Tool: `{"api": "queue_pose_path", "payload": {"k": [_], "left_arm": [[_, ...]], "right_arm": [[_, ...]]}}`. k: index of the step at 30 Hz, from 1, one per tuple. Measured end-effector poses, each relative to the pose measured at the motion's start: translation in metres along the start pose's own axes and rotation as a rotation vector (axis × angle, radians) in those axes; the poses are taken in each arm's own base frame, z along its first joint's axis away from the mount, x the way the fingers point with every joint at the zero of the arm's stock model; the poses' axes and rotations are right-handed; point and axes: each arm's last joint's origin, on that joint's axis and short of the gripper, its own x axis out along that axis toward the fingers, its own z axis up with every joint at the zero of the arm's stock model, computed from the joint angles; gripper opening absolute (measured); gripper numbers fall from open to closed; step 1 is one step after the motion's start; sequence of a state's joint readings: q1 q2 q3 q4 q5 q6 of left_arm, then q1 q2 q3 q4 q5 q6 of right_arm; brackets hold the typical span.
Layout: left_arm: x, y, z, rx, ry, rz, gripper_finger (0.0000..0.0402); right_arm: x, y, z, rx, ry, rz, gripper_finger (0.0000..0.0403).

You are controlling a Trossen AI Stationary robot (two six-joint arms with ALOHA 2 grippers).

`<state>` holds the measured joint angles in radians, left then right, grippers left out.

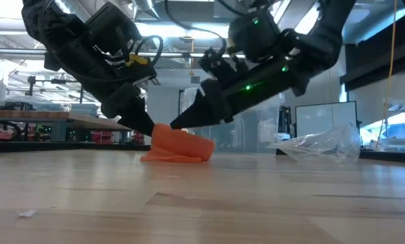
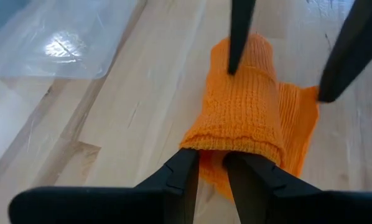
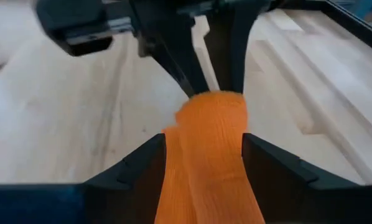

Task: Roll bandage
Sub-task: Roll the orange bandage

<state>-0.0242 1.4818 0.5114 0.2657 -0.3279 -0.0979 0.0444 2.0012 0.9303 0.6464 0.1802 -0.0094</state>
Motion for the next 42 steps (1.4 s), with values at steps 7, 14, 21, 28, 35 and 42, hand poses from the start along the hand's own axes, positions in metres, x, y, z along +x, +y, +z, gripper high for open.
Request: {"api": "queue_pose_path", "payload": {"k": [7,14,21,28,35,42], "left_arm": [[0.000,0.000,-0.004,0.004,0.035,0.002,0.0074],[-0.012,0.003,0.003,-0.032,0.012,-0.002,0.0074],[-0.033,0.009,0.015,-0.115,-0.054,-0.012,0.0074],[-0.020,0.004,0.026,-0.133,-0.199,-0.029,0.0074],[0.016,-0.006,0.004,-0.125,-0.115,-0.020,0.0074],[0.028,-0.013,-0.007,-0.148,-0.080,-0.016,0.0074]], "right_arm": [[0.008,-0.008,-0.015,-0.024,0.056,-0.023,0.0214],[0.008,-0.012,-0.022,-0.030,0.119,-0.060,0.0214],[0.008,-0.012,-0.022,-0.014,0.115,-0.064,0.0214],[0.008,-0.011,-0.021,-0.003,0.109,-0.063,0.0214],[0.008,-0.011,-0.020,-0.001,0.097,-0.062,0.0214],[-0.008,0.003,0.006,-0.005,0.031,-0.033,0.0214]]}}
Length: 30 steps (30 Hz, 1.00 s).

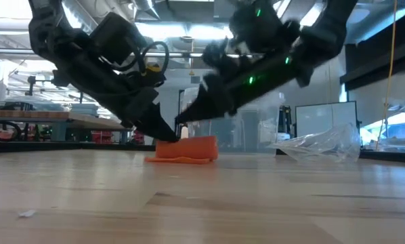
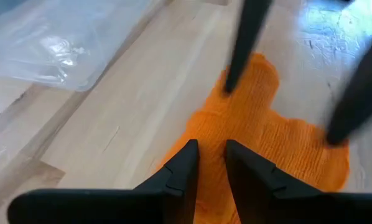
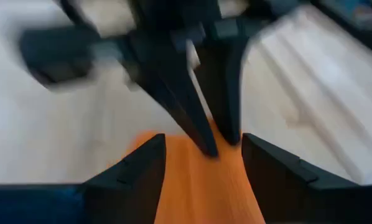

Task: Roll bandage
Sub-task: Roll the orange bandage

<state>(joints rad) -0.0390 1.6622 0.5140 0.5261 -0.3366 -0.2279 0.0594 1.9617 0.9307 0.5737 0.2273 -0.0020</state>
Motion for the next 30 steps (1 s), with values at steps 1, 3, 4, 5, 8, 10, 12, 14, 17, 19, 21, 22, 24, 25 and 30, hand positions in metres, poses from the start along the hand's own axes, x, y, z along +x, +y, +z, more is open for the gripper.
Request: {"api": "queue_pose_path", "payload": {"k": [1,3,4,5,8,10,12,14,17,19,21,22,24,25,30], "left_arm": [[0.000,-0.001,0.000,0.003,0.001,-0.004,0.0074],[-0.002,-0.004,-0.001,0.010,0.003,-0.013,0.0074],[-0.002,-0.006,-0.001,0.014,0.003,-0.019,0.0074],[-0.003,-0.008,-0.002,0.019,0.003,-0.026,0.0074],[-0.006,-0.016,-0.005,0.018,0.012,-0.053,0.0074],[-0.009,-0.022,-0.007,0.021,0.022,-0.083,0.0074],[-0.011,-0.028,-0.010,0.024,0.034,-0.112,0.0074],[-0.013,-0.032,-0.014,0.031,0.052,-0.126,0.0074],[-0.015,-0.036,-0.014,0.028,0.041,-0.130,0.0074],[-0.015,-0.037,-0.015,0.026,0.047,-0.131,0.0074],[-0.015,-0.037,-0.014,0.012,0.041,-0.134,0.0074],[-0.015,-0.037,-0.014,0.003,0.038,-0.134,0.0074],[-0.017,-0.038,-0.012,-0.010,0.031,-0.143,0.0074],[-0.018,-0.039,-0.010,-0.012,0.026,-0.149,0.0074],[-0.029,-0.045,0.008,0.012,-0.059,-0.187,0.0074]], "right_arm": [[-0.004,0.002,0.005,-0.002,-0.007,-0.007,0.0214],[-0.010,0.006,0.010,-0.010,-0.003,-0.011,0.0214],[-0.012,0.007,0.012,-0.012,-0.003,-0.012,0.0214],[-0.014,0.009,0.013,-0.014,-0.001,-0.016,0.0214],[-0.015,0.013,0.011,-0.009,0.020,-0.010,0.0214],[-0.016,0.013,0.008,0.008,0.050,-0.010,0.0214],[-0.016,0.013,0.005,0.032,0.083,-0.012,0.0214],[-0.016,0.013,0.002,0.048,0.109,-0.016,0.0214],[-0.014,0.013,-0.001,0.058,0.113,-0.018,0.0214],[-0.011,0.014,-0.005,0.064,0.127,-0.019,0.0214],[-0.008,0.014,-0.011,0.074,0.139,-0.019,0.0214],[-0.006,0.015,-0.013,0.076,0.139,-0.020,0.0214],[-0.004,0.016,-0.016,0.075,0.144,-0.018,0.0214],[-0.003,0.018,-0.018,0.077,0.146,-0.012,0.0214],[-0.003,0.022,-0.018,0.083,0.137,0.002,0.0214]]}}
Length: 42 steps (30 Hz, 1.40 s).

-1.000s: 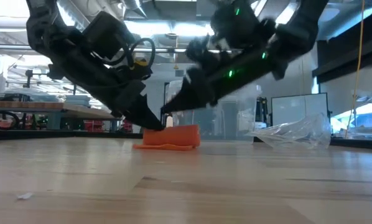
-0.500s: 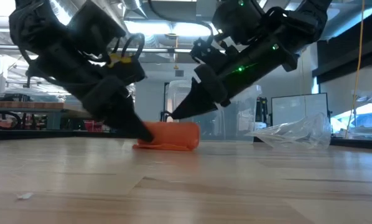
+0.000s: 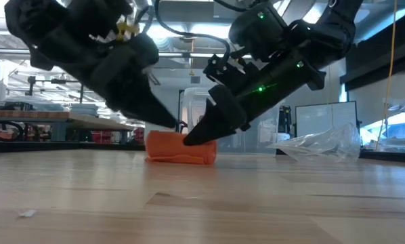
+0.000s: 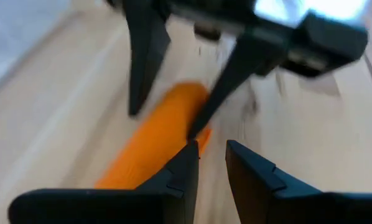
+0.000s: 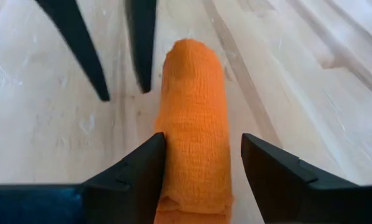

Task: Roll bandage
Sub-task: Roll the orange bandage, then open the transparent zip bag

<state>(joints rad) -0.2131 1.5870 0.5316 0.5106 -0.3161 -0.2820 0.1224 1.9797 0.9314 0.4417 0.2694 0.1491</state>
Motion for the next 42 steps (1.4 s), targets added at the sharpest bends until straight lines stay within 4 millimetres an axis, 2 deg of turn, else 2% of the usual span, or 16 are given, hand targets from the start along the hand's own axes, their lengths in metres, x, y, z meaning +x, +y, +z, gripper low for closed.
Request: {"api": "queue_pose_path", "payload": {"k": [4,11,14,21,29,33,37,42], "left_arm": [[-0.001,0.005,0.006,0.034,-0.033,0.069,0.0074],[0.011,0.016,-0.008,0.016,0.067,0.125,0.0074],[0.014,0.012,-0.016,0.013,0.098,0.113,0.0074],[0.014,-0.002,-0.029,0.005,0.137,0.084,0.0074],[0.008,-0.019,-0.039,0.035,0.160,0.029,0.0074],[0.004,-0.024,-0.033,0.063,0.140,0.008,0.0074],[-0.006,-0.027,-0.010,0.061,0.060,-0.015,0.0074],[-0.028,-0.024,0.011,0.074,0.048,-0.012,0.0074]], "right_arm": [[-0.001,0.004,0.002,-0.018,-0.027,0.013,0.0214],[-0.001,0.006,0.001,-0.025,-0.022,0.016,0.0214],[-0.004,0.006,0.004,-0.023,-0.029,0.017,0.0214],[-0.025,0.007,0.031,0.000,-0.125,0.068,0.0214],[-0.024,0.008,0.029,-0.004,-0.112,0.079,0.0214],[-0.023,0.008,0.027,-0.007,-0.101,0.085,0.0214],[-0.023,0.008,0.027,-0.008,-0.102,0.085,0.0214],[-0.026,0.008,0.029,-0.010,-0.094,0.094,0.0214]]}}
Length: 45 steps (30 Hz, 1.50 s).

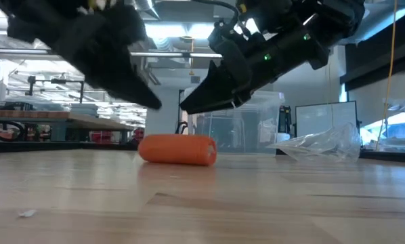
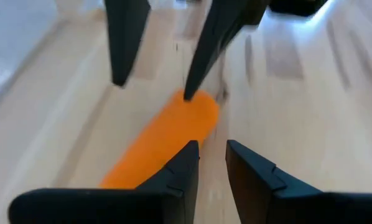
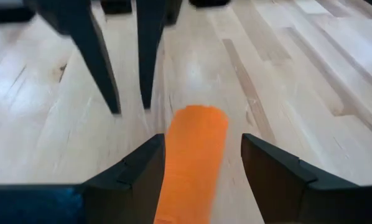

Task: Roll bandage
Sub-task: Open the transparent zip bag

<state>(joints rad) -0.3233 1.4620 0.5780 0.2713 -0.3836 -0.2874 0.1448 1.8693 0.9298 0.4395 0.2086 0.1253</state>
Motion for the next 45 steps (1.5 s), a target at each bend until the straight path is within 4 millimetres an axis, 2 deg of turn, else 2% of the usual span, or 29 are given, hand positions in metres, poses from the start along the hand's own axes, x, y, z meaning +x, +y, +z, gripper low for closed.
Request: {"api": "queue_pose_path", "payload": {"k": [4,10,15,19,23,26,30,32,36,39,44,45], "left_arm": [[-0.014,0.006,0.006,0.007,0.014,0.027,0.0074],[-0.010,0.012,0.006,-0.018,0.015,0.059,0.0074],[0.001,0.027,0.005,-0.076,0.029,0.127,0.0078],[0.012,0.038,0.008,-0.115,0.005,0.118,0.0111],[0.023,0.050,0.007,-0.156,-0.003,0.150,0.0153],[0.028,0.056,0.004,-0.189,0.002,0.172,0.0176],[0.031,0.057,0.001,-0.199,0.014,0.178,0.0187],[0.031,0.055,0.001,-0.199,0.015,0.171,0.0187],[0.030,0.049,0.000,-0.199,0.014,0.151,0.0183],[0.029,0.046,0.000,-0.199,0.011,0.141,0.0183],[0.029,0.043,0.002,-0.204,-0.008,0.127,0.0183],[0.029,0.043,0.002,-0.203,-0.008,0.127,0.0183]], "right_arm": [[-0.007,-0.001,0.005,-0.002,0.017,-0.005,0.0214],[-0.024,-0.005,0.009,-0.025,0.117,-0.030,0.0214],[-0.065,-0.014,0.015,-0.059,0.308,-0.100,0.0214],[-0.105,-0.024,0.015,-0.093,0.457,-0.192,0.0214],[-0.139,-0.042,0.005,-0.098,0.505,-0.345,0.0214],[-0.156,-0.062,-0.012,0.036,0.512,-0.412,0.0214],[-0.162,-0.081,-0.044,0.235,0.532,-0.426,0.0214],[-0.159,-0.085,-0.056,0.292,0.546,-0.364,0.0214],[-0.151,-0.084,-0.065,0.334,0.486,-0.256,0.0200],[-0.149,-0.084,-0.067,0.309,0.500,-0.255,0.0153],[-0.141,-0.084,-0.075,0.231,0.559,-0.249,0.0028],[-0.139,-0.084,-0.076,0.218,0.565,-0.246,0.0014]]}}
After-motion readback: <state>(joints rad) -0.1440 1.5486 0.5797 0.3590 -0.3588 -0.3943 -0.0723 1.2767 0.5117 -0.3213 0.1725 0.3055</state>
